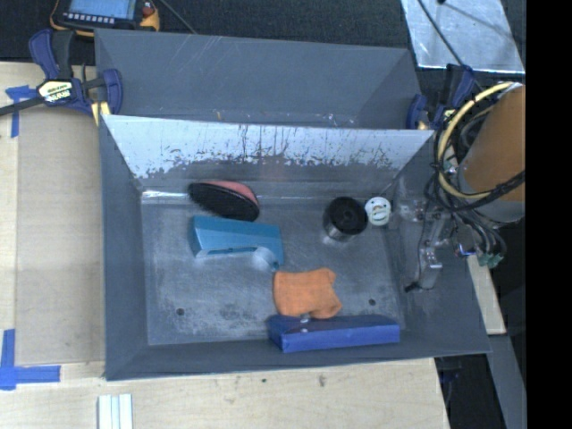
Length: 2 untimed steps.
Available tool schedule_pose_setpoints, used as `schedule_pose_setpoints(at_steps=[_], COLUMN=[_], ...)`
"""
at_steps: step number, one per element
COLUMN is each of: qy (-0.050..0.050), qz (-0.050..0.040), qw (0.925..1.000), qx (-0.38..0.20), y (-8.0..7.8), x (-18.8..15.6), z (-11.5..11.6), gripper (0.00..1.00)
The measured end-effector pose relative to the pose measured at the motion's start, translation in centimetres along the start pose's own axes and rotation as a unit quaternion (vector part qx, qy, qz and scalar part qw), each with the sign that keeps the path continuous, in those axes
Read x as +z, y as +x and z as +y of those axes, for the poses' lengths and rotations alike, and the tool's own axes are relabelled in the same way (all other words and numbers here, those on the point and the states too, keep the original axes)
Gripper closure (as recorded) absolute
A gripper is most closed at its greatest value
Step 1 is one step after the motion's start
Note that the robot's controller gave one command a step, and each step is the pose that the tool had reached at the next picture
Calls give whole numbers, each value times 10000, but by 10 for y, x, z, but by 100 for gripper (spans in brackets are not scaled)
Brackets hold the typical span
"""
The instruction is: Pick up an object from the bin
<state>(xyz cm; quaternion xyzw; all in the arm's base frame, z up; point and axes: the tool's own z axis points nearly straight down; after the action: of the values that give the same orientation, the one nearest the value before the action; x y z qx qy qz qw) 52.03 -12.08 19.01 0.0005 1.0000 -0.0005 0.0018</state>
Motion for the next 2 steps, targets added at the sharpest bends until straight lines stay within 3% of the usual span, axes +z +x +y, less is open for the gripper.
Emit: schedule_pose_setpoints(at_steps=[1,2], qy=[2,-7], qz=[-11,18], qw=[9979,9994], qx=[-651,-343], y=[9,28], x=[38,31], z=[15,75], gripper=[0,0])
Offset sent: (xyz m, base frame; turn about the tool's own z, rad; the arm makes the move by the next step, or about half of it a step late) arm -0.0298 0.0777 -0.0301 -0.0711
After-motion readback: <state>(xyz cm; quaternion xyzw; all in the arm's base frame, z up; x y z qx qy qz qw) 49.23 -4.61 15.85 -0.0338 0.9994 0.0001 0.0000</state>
